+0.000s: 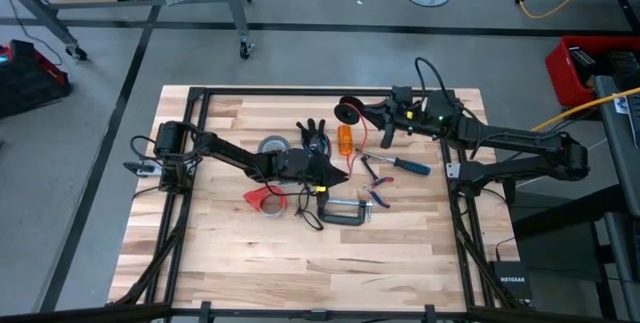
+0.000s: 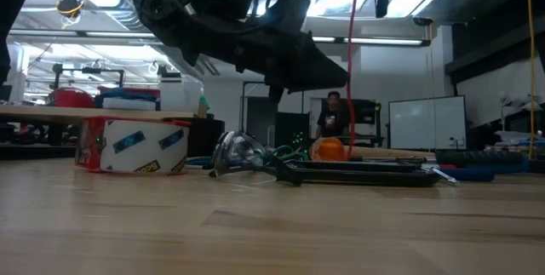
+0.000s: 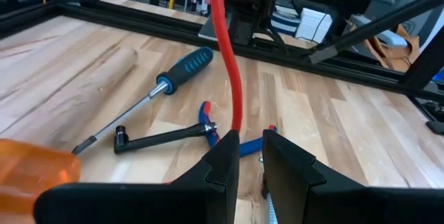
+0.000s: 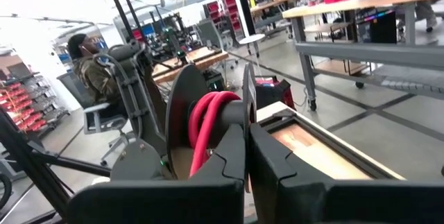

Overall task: Coil cords
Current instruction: Coil the red wire

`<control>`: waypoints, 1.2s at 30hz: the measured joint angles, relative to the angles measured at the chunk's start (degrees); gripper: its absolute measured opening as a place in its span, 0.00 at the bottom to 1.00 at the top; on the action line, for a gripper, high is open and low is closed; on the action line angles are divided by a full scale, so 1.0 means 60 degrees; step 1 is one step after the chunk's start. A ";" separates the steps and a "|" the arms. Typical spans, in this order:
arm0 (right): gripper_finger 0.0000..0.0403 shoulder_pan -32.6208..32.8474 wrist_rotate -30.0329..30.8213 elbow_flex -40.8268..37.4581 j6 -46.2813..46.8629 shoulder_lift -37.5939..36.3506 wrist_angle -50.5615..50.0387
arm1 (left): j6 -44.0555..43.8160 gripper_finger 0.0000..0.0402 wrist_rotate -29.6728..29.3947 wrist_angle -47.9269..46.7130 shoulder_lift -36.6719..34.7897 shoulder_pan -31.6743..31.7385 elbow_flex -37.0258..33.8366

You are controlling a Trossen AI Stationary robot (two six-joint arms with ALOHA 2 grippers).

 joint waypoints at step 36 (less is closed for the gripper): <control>0.01 0.0000 0.0135 -0.0004 0.0146 0.0000 0.0121 | -0.0148 0.33 0.0452 0.0223 0.0735 0.0259 0.1206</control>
